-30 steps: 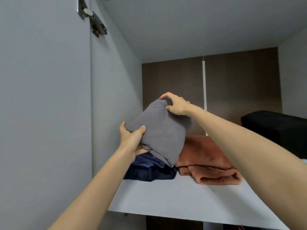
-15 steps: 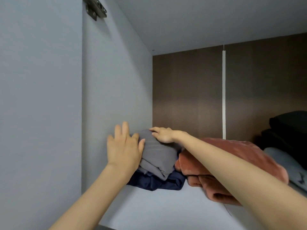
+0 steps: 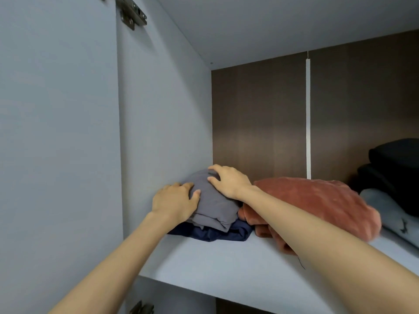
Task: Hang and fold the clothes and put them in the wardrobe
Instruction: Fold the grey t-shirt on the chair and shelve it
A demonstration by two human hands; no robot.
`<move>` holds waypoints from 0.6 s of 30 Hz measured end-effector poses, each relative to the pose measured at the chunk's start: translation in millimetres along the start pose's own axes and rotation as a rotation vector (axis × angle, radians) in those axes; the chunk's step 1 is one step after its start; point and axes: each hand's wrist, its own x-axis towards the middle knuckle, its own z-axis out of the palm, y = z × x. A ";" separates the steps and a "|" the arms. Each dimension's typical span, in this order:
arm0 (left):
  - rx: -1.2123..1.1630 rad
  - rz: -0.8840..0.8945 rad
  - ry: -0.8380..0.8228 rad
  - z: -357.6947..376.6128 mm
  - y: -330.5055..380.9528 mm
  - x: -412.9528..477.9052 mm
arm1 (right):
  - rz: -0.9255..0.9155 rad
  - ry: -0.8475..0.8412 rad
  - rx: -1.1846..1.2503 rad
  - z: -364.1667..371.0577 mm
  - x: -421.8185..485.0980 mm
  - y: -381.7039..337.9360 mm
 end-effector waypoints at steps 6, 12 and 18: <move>-0.090 0.036 0.189 -28.7 13.0 -33.4 | 0.053 0.197 0.065 -52.9 -43.9 -13.3; -0.219 0.067 0.285 -53.8 36.1 -92.4 | 0.058 0.226 0.143 -91.8 -123.8 -15.4; -0.344 0.124 0.272 -58.9 60.1 -154.4 | 0.124 0.202 0.242 -107.9 -205.6 -12.7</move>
